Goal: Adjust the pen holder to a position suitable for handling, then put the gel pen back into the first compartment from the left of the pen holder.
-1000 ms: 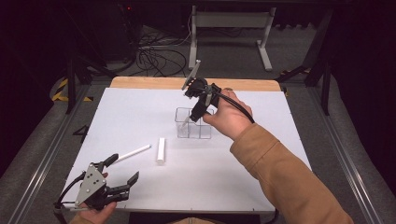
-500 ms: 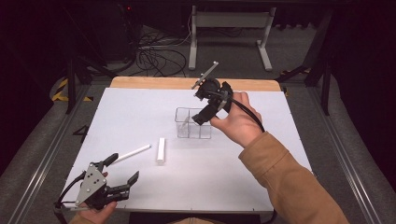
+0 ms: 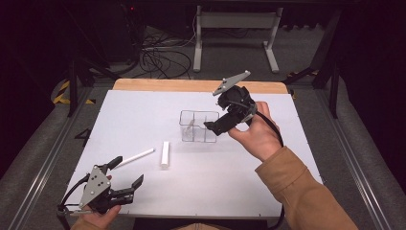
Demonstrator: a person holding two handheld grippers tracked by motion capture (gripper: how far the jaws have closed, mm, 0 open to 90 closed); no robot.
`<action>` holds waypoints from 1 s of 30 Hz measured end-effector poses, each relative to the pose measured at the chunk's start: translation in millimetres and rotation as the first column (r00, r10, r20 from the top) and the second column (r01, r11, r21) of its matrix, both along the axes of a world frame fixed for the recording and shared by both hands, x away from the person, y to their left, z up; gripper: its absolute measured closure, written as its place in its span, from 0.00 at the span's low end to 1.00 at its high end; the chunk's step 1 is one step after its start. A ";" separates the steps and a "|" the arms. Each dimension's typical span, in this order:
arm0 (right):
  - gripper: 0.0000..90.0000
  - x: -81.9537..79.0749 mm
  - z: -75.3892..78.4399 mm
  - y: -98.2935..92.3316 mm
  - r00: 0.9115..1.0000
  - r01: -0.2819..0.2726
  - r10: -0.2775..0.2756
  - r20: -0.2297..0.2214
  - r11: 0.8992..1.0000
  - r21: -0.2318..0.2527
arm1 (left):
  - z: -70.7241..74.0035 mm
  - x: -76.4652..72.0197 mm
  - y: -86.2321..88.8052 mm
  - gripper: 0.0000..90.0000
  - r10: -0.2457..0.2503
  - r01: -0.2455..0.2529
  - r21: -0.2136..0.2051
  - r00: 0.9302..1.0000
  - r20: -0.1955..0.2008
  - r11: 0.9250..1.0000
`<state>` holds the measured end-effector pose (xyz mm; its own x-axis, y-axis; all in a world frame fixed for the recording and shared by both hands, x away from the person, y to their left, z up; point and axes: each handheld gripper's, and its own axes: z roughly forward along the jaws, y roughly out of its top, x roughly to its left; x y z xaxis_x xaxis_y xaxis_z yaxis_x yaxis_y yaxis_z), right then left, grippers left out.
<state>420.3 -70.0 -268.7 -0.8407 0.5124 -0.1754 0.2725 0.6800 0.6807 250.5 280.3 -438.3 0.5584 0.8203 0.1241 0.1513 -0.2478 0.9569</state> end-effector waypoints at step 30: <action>0.00 -35.1 -23.9 -71.8 0.995 0.010 -0.033 0.098 0.975 0.224 | 13.9 9.3 3.6 0.16 0.009 -0.006 0.051 0.998 -0.059 0.999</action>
<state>385.3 -141.8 -292.5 -0.8128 0.5660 -0.1377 0.2079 0.5027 0.8391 259.8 283.8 -424.4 0.5594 0.8181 0.1331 0.2090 -0.2947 0.9325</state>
